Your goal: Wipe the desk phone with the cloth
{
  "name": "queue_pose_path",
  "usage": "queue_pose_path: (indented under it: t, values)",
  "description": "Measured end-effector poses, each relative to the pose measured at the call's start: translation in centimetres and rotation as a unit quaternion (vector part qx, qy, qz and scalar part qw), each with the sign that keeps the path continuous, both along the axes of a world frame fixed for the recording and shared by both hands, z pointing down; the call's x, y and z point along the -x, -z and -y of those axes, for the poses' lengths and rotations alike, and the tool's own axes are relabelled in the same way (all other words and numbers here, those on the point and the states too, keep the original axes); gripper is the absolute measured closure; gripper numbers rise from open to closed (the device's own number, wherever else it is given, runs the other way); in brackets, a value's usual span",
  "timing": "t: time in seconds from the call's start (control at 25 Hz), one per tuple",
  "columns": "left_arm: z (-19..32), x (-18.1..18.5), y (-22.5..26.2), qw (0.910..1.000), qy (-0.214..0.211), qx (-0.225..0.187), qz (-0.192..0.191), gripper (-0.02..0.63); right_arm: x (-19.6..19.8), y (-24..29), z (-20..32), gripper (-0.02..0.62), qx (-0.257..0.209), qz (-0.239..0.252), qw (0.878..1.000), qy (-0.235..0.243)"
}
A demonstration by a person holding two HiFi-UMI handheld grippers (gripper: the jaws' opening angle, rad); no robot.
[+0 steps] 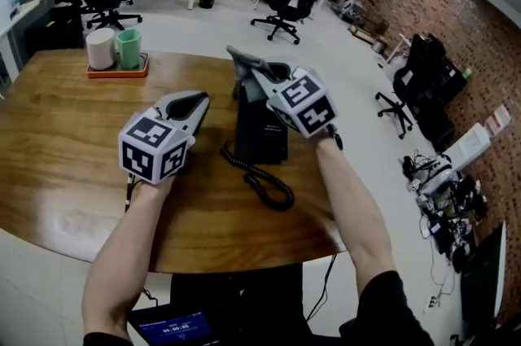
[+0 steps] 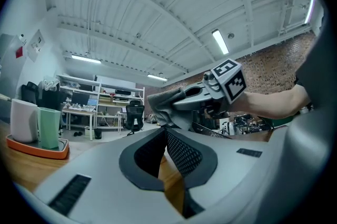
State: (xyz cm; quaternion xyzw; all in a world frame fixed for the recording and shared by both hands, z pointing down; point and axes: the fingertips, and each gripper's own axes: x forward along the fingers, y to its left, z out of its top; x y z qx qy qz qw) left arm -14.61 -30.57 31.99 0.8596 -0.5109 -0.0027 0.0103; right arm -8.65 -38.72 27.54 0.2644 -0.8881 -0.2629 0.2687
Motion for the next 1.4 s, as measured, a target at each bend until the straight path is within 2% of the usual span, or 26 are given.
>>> queue_pose_path:
  t: [0.04, 0.12, 0.2, 0.28, 0.44, 0.56, 0.64, 0.8, 0.84, 0.88, 0.96, 1.0, 1.04, 1.12, 1.2, 1.28, 1.4]
  values:
    - [0.0, 0.0, 0.0, 1.0, 0.0, 0.0, -0.001, 0.606, 0.2, -0.3, 0.9, 0.571, -0.001, -0.005, 1.0, -0.012]
    - [-0.1, 0.0, 0.1, 1.0, 0.001, 0.0, -0.001, 0.606, 0.7, -2.0, 2.0, 0.571, -0.016, -0.054, 0.998, -0.022]
    - [0.0, -0.1, 0.3, 1.0, 0.001, -0.001, 0.0, 0.606, 0.9, -3.4, 2.2, 0.571, -0.038, -0.107, 0.993, -0.021]
    - [0.1, -0.3, 0.5, 1.0, -0.001, -0.001, 0.001, 0.606, 0.6, -3.9, 1.5, 0.569, -0.044, -0.133, 0.99, -0.01]
    - [0.1, -0.2, 0.6, 1.0, -0.001, -0.001, 0.002, 0.606, -0.7, -5.1, -1.4, 0.569, -0.016, -0.153, 0.988, 0.025]
    - [0.1, 0.0, 0.4, 1.0, -0.001, 0.0, 0.002, 0.606, -1.4, -6.9, -5.7, 0.569, 0.008, -0.161, 0.983, 0.09]
    - [0.1, -0.1, 0.4, 1.0, 0.0, 0.0, 0.001, 0.606, -2.3, -8.5, -9.5, 0.569, 0.022, -0.185, 0.972, 0.141]
    - [-0.1, -0.2, 0.4, 1.0, -0.001, 0.001, 0.003, 0.606, -4.6, -11.0, -16.0, 0.57, 0.035, -0.274, 0.93, 0.243]
    - [-0.1, -0.2, 0.4, 1.0, -0.001, 0.001, 0.003, 0.606, -4.8, -10.6, -15.8, 0.569, 0.03, -0.275, 0.93, 0.243]
    - [-0.1, -0.1, 0.3, 1.0, -0.002, 0.001, 0.003, 0.606, -4.7, -9.4, -14.7, 0.569, 0.02, -0.255, 0.94, 0.227]
    - [0.0, 0.0, 0.2, 1.0, -0.002, 0.001, 0.003, 0.606, -4.1, -5.5, -10.0, 0.569, -0.009, -0.172, 0.974, 0.15]
    - [0.1, 0.1, 0.2, 1.0, -0.001, 0.001, 0.002, 0.606, -4.0, -3.4, -7.1, 0.569, -0.023, -0.125, 0.987, 0.1]
    - [0.1, 0.1, 0.1, 1.0, 0.0, 0.001, 0.001, 0.606, -4.1, -1.6, -4.3, 0.569, -0.033, -0.086, 0.994, 0.052]
    - [0.0, 0.0, 0.1, 1.0, 0.001, 0.002, -0.001, 0.606, -4.2, -0.1, -0.1, 0.569, -0.035, -0.044, 0.998, -0.011]
    - [0.0, 0.0, 0.0, 1.0, 0.001, 0.003, -0.002, 0.606, -3.9, -0.9, 2.3, 0.569, -0.025, -0.051, 0.998, -0.034]
    - [-0.1, -0.1, 0.1, 1.0, 0.001, 0.003, -0.003, 0.606, -3.4, -2.5, 3.4, 0.569, -0.017, -0.083, 0.996, -0.035]
    - [-0.1, -0.2, 0.2, 1.0, -0.001, 0.001, -0.001, 0.606, -3.1, -4.1, 2.9, 0.569, -0.014, -0.12, 0.993, -0.01]
